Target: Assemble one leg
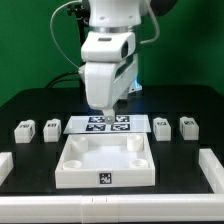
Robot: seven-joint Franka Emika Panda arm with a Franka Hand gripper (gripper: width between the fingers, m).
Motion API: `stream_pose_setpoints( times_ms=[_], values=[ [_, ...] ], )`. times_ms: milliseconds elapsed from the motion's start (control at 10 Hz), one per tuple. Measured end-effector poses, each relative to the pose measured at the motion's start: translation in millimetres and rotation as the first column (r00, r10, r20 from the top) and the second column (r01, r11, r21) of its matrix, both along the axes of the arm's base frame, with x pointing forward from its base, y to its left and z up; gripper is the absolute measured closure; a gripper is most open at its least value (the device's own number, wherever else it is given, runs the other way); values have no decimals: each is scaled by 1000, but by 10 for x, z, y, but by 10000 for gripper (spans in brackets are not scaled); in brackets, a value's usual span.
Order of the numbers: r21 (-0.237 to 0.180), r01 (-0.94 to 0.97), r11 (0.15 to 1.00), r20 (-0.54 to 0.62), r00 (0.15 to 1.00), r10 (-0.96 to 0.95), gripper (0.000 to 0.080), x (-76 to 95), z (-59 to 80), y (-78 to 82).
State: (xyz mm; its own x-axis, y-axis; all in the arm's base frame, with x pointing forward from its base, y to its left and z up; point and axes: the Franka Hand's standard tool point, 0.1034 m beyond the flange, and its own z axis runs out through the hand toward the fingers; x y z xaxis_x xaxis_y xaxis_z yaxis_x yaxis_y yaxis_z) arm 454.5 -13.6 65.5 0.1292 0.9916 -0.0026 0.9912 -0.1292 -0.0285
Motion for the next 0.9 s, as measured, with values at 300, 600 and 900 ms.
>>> stream_pose_setpoints(
  times_ms=[300, 600, 900],
  values=[
    [31, -106, 994, -8, 994, 106, 150, -153, -504, -78],
    [37, -112, 993, -14, 994, 112, 150, -158, -591, -100],
    [36, -111, 993, -15, 994, 111, 427, -162, -595, -104]
  ],
)
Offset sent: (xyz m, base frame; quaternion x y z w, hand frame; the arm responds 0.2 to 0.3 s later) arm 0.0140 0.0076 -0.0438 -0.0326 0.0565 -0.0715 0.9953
